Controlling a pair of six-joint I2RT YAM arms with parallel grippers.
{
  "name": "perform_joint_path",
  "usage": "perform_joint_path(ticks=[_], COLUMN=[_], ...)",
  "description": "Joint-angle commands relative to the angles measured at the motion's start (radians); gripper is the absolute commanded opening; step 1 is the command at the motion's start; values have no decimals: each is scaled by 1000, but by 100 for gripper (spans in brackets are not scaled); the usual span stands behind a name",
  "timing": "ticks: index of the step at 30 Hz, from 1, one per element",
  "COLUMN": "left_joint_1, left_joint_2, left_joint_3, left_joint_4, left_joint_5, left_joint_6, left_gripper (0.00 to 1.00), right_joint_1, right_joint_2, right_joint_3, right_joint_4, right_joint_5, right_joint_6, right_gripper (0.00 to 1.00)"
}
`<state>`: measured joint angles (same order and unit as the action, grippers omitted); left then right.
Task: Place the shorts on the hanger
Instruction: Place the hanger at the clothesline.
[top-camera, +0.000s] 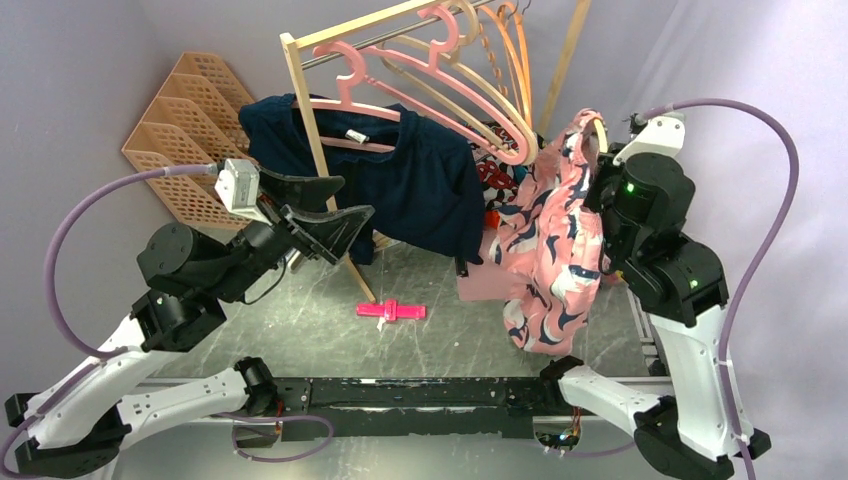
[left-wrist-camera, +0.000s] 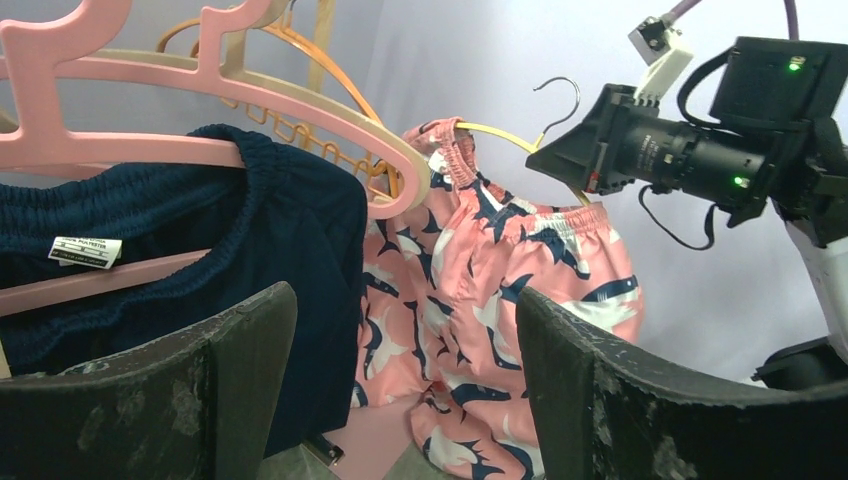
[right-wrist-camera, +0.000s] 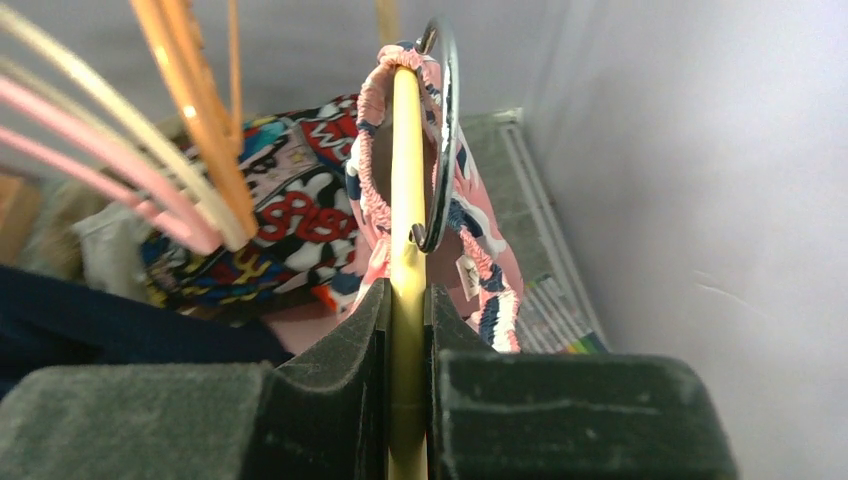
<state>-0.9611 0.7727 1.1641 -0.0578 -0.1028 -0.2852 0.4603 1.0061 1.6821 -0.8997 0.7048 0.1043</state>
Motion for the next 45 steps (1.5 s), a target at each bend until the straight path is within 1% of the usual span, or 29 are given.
perform_joint_path(ticks=[1,3,5,9,13,17,21,23,26,35,37,40,42,45], left_joint_1=[4,4,3,4,4,4,4,3,3,3,3,4,3,4], left_joint_2=[16,33,47,53,45,50,52,49,44,29,18,-5,-23,-60], left_joint_3=[25,38,61,86,76,85,94,92,85,84,77,62,45,21], left_joint_4=[14,8,-9,-30,-16,-33,-49,-52,-57,-78,-79,-85,-94,-115], left_joint_5=[-26,-25,-27,-42,-53,-52,-53,-56,-65,-92,-98,-112,-123,-149], left_joint_6=[2,3,6,7,0,-8,-11,-11,-9,-4,-4,-10,-11,-17], left_gripper=[84,84,84,83,82,81,81,80,80,80,80,81,80,80], right_joint_1=[0,0,0,0,0,0,0,1,1,28,51,53,52,53], right_joint_2=[-46,-74,-83,-70,-70,-52,-29,-32,-54,-85,-82,-57,-51,-39], right_joint_3=[-69,-151,-197,-243,-287,-305,-298,-302,-315,-315,-315,-293,-276,-248], right_joint_4=[18,42,35,10,54,104,106,109,123,127,148,157,171,202], right_joint_5=[-221,-319,-381,-433,-502,-609,-765,-850,-923,-973,-1009,-1029,-994,-888], right_joint_6=[34,46,58,56,53,37,3,-12,-18,-61,-56,-54,-53,-51], right_gripper=[0,0,0,0,0,0,0,0,0,0,0,0,0,0])
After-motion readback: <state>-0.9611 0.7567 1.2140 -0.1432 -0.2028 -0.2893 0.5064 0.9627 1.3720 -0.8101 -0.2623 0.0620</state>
